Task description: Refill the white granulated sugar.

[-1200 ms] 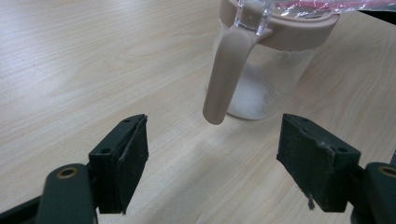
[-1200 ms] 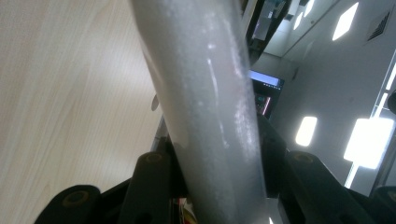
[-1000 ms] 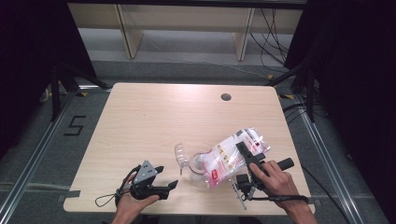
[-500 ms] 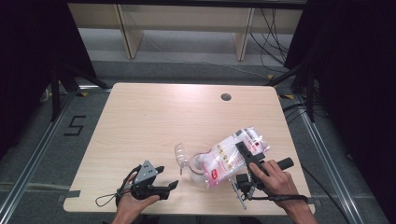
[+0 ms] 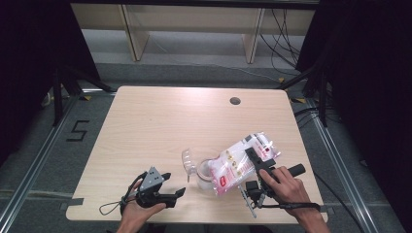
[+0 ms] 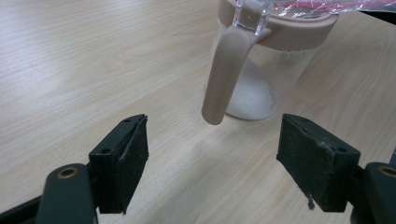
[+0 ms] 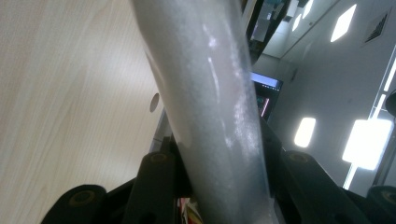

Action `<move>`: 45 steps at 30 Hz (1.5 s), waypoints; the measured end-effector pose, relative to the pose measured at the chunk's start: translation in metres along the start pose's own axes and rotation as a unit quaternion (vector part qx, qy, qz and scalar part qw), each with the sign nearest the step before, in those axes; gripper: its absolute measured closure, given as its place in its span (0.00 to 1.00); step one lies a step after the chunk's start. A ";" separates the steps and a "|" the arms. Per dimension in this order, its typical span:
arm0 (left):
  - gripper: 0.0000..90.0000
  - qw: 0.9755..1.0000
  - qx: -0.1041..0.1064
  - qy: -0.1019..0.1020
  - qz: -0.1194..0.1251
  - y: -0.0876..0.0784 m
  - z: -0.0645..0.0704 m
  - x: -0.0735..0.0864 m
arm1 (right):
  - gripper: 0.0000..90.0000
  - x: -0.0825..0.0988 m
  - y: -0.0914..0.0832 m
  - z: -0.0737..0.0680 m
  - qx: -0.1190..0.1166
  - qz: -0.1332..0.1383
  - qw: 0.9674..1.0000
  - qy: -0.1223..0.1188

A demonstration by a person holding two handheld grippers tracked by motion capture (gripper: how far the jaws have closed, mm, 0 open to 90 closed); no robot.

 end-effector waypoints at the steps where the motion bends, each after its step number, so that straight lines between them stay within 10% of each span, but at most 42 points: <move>1: 0.27 1.000 0.000 0.000 0.000 0.000 0.000 0.000 | 0.76 0.000 0.000 0.000 0.000 0.000 1.000 0.000; 45: 0.27 1.000 0.001 0.008 -0.001 -0.001 0.000 0.000 | 0.80 -0.002 0.000 0.003 0.011 0.010 1.000 -0.022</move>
Point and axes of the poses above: each handheld gripper's, and its own axes: y roughly forward along the jaws, x roughly out of its underside, z roughly to its right, the point moved 2 cm from there along y, roughly forward along the jaws
